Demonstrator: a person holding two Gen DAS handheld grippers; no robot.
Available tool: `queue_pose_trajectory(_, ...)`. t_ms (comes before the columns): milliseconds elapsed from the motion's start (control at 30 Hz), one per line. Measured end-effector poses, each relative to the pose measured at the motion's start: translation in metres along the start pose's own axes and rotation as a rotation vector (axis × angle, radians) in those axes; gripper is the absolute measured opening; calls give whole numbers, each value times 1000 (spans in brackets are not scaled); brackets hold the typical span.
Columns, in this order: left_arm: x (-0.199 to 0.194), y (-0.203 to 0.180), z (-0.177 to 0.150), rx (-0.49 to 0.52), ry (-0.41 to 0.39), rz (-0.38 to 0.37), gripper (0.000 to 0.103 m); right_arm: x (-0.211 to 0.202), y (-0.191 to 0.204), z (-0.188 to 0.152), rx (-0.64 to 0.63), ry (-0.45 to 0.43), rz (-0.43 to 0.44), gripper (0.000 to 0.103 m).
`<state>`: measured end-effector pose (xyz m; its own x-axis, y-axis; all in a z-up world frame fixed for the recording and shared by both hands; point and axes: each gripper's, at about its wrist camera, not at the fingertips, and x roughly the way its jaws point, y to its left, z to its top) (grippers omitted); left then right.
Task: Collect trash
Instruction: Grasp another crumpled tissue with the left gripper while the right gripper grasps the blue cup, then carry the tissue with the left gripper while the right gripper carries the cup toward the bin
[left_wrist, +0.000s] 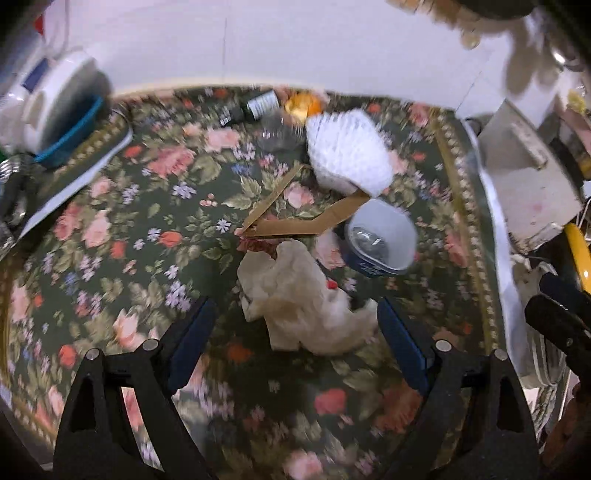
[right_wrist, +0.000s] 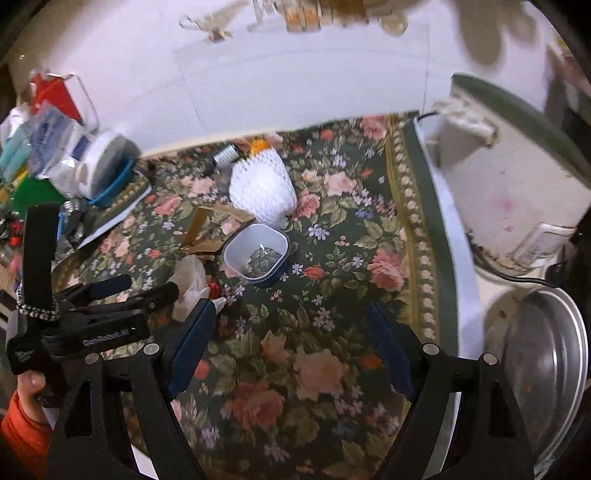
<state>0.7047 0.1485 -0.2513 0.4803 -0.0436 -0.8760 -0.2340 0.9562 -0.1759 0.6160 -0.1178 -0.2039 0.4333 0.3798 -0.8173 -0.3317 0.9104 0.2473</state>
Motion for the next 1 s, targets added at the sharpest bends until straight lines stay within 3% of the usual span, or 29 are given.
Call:
queue_pose_trajectory(100,22,5,6,5,42,-6,82,17,4,6,6,24,-8,81)
queue_pose_trajectory(267,45,21,7,-28,97,-90,74,50,12,12,-6,86,7,81)
queue_pose_trajectory(333,49,29,7,-46,108,-152,51,62,16,15,-9,112,18,81)
queue_pose_trajectory(367,50,35,6,-62,114,-191,48,68,18,16,-7,123,22,81)
queue_pose_trajectory(467,45,45,6,-59,97,-182,27,83,25,20,-3,147,26,81)
queue_pose_trajectory(767,17,81,6,-5,21,-23,19,128,44,29,54,195,-13,81)
queue_pose_trajectory(1000,9,94,13,-11,-25,10,19,150,41,37,134,201,-72,81)
